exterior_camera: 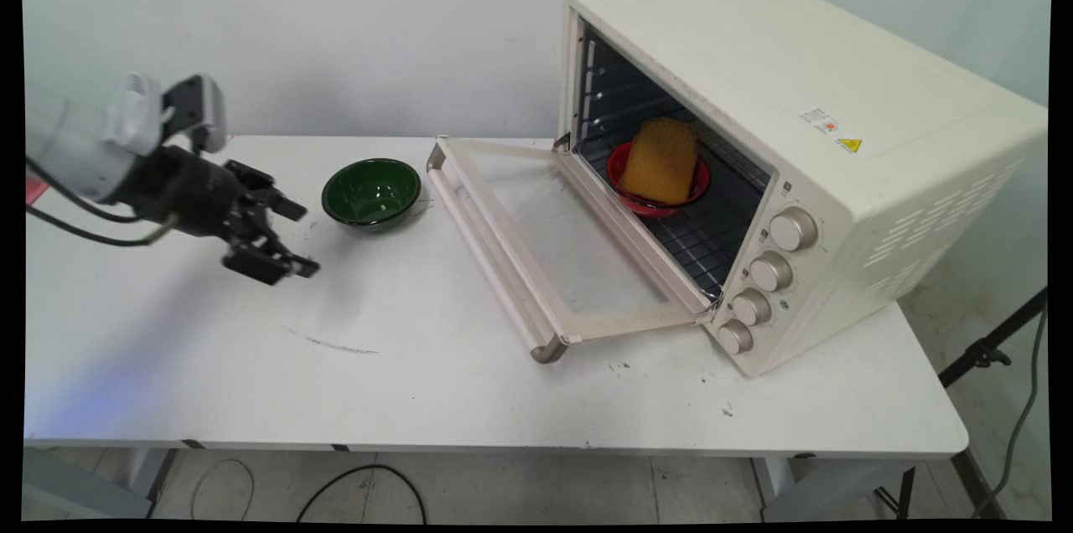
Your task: Close the oven
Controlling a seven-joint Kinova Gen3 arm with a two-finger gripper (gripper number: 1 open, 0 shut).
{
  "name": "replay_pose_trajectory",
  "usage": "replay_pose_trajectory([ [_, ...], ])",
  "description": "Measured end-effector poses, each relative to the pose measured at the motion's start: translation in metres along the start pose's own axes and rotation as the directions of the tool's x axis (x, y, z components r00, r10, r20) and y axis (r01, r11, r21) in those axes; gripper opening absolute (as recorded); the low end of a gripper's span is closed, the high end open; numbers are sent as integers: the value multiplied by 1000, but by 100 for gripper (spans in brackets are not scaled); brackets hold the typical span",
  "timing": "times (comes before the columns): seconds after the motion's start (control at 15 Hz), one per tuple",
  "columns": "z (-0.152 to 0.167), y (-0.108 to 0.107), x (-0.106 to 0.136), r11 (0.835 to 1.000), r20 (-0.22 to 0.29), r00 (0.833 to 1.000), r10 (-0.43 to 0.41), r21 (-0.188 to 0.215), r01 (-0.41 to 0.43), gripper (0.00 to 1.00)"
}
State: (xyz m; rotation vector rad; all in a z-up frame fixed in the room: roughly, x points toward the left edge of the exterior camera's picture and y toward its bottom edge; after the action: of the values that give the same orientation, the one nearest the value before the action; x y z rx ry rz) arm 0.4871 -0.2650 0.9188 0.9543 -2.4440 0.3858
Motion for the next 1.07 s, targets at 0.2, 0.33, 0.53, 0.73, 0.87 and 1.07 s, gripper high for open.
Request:
replay_pose_trajectory([
  [0.2,22,11,14,1000,-15,1000,-23,4,23,100],
  [0.33,39,18,24,999,-27,999,-36,6,36,100],
  [0.53,62,26,37,999,-43,998,-50,10,51,0],
  [0.73,80,31,46,998,-55,997,-59,15,60,0],
  [0.87,91,34,51,998,-61,996,-63,19,65,0],
  [1.07,108,37,58,997,-68,995,-71,28,73,0],
])
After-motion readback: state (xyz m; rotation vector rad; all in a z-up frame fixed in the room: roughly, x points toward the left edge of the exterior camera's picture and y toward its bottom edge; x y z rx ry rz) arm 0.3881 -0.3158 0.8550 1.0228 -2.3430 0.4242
